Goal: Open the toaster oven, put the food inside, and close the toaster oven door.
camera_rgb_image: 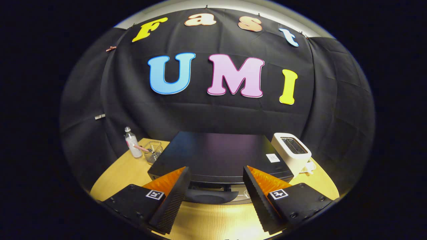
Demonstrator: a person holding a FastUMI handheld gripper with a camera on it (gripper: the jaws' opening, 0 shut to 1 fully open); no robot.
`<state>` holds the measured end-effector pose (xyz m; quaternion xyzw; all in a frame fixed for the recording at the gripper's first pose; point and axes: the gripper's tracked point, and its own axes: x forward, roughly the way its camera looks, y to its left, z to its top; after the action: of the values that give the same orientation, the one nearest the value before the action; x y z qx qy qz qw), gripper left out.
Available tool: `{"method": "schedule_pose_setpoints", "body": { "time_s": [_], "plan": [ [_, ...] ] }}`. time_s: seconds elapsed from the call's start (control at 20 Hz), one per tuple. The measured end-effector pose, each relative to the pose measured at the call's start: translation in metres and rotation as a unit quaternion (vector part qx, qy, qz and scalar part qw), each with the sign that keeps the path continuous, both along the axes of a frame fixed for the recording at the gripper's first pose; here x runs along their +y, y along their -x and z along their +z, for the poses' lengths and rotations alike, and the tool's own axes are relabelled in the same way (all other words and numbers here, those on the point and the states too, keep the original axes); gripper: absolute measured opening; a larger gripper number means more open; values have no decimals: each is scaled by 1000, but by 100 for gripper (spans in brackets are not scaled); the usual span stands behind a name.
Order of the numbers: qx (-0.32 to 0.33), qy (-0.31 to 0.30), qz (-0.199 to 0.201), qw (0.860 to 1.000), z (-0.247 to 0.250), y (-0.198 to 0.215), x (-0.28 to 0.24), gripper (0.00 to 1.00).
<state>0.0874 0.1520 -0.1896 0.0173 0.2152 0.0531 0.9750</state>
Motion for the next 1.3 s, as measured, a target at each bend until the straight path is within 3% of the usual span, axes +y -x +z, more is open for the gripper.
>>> {"method": "schedule_pose_setpoints", "body": {
  "time_s": [0.3,0.55,1.3],
  "plan": [
    [61,-12,-14,998,-41,-5,11,98],
    [59,-20,-9,998,-51,3,11,97],
    [114,-17,17,993,-89,102,4,96]
  ]
}}
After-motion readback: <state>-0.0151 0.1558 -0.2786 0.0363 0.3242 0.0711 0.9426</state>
